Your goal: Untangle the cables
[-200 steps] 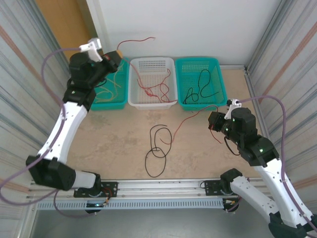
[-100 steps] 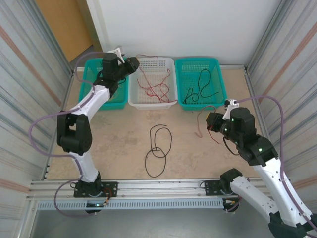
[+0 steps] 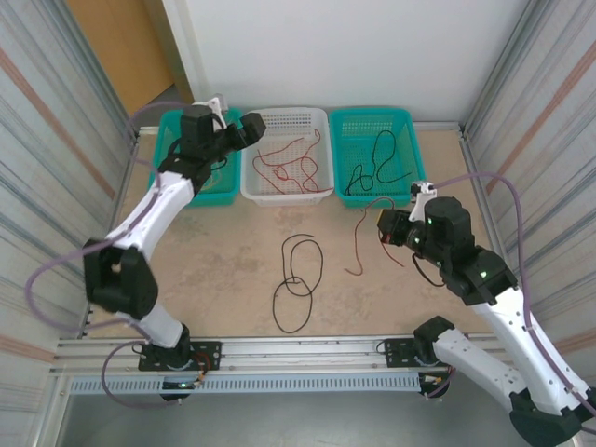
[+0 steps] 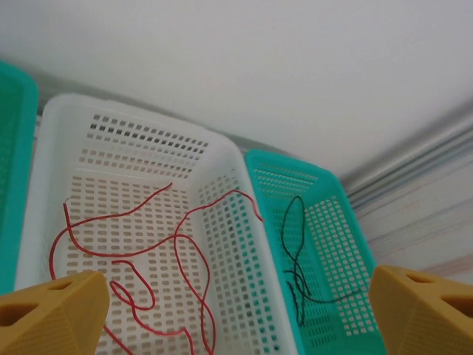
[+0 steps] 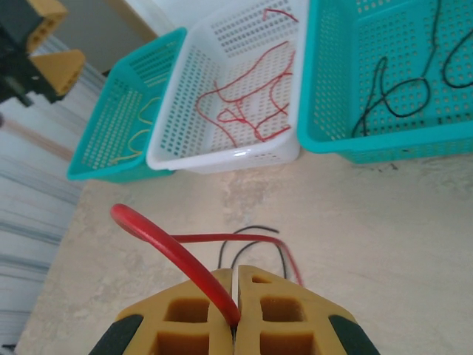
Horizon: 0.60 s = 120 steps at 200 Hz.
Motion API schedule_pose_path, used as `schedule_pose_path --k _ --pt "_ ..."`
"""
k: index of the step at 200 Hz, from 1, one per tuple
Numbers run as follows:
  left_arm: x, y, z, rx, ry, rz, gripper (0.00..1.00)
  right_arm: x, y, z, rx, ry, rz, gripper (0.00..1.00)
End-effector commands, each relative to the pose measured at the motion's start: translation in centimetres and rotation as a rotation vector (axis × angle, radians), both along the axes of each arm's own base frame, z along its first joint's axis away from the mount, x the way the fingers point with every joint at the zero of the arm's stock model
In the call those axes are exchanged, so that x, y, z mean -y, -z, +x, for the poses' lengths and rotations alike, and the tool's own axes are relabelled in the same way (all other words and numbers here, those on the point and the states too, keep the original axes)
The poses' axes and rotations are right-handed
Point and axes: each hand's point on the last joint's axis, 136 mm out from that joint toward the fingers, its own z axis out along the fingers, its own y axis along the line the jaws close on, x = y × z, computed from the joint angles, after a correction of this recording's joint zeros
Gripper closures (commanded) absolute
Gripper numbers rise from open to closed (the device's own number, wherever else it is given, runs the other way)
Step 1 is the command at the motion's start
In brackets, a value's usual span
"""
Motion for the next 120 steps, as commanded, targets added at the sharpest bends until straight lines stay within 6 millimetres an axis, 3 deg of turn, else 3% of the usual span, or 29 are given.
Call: schedule_pose_path --k 1,23,39,68,92,120 --pt "-0.7 -1.0 -6.0 0.032 0.018 0.125 0.11 -1.7 -3.6 0.3 0.088 -0.052 0.052 1.00" --pt "-1.8 0.6 -11.4 -0.002 0.044 0.149 0.16 -2.9 -4.9 1.1 0.110 -0.073 0.046 1.00" --pt "-3.1 2.8 -14.8 -0.060 0.043 0.162 0.20 -3.9 -6.0 1.8 0.125 -0.092 0.047 1.00" --pt "-4.4 5.8 -20.0 -0.136 0.086 0.181 0.17 -5.7 -8.6 3.2 0.172 -0.128 0.073 1.00" --pt "-5.1 7.1 -22.3 -0.207 0.108 0.214 0.18 -7.4 -10.3 4.9 0.197 -0.150 0.075 1.00" --pt "-4.2 8.2 -23.1 -0.236 0.159 0.171 0.20 -8.7 -12.7 7.0 0.236 -0.153 0.071 1.00"
